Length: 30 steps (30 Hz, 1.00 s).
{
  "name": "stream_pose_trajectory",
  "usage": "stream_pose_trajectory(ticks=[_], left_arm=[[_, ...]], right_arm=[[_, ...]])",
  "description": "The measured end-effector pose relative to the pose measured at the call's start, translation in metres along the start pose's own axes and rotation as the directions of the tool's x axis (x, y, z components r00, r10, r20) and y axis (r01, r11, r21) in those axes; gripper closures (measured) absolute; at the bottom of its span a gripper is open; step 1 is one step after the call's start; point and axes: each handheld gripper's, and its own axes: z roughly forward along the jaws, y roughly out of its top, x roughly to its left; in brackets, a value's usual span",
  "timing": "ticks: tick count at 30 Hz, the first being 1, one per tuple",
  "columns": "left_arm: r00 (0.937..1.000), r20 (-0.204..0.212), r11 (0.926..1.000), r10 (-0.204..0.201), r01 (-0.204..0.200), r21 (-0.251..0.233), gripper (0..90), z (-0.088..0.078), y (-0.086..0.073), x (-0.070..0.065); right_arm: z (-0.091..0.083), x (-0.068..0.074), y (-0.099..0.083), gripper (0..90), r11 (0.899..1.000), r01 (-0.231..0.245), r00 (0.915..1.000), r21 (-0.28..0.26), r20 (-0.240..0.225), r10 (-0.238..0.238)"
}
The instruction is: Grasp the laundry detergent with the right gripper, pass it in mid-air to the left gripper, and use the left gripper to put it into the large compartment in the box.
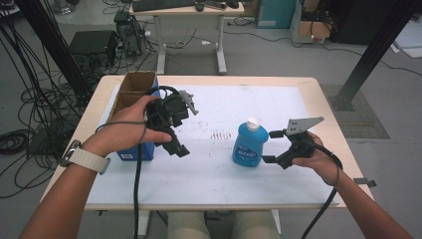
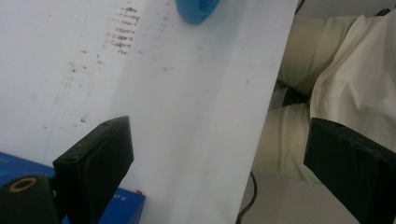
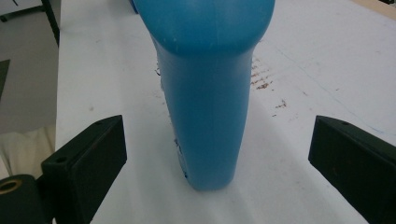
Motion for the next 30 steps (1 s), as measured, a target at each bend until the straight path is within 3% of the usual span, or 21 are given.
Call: stream_pose_trajectory(ticks=[30], left_arm=[[1.0000, -0.001, 1.0000, -0.002, 0.002, -0.002, 8.6, -0.0004, -0.0013, 0.0003]], right_arm=[[0.0004, -0.0007, 0.0000, 4.3, 1.000, -0.004, 1.0000, -0.003, 0.001, 0.004]])
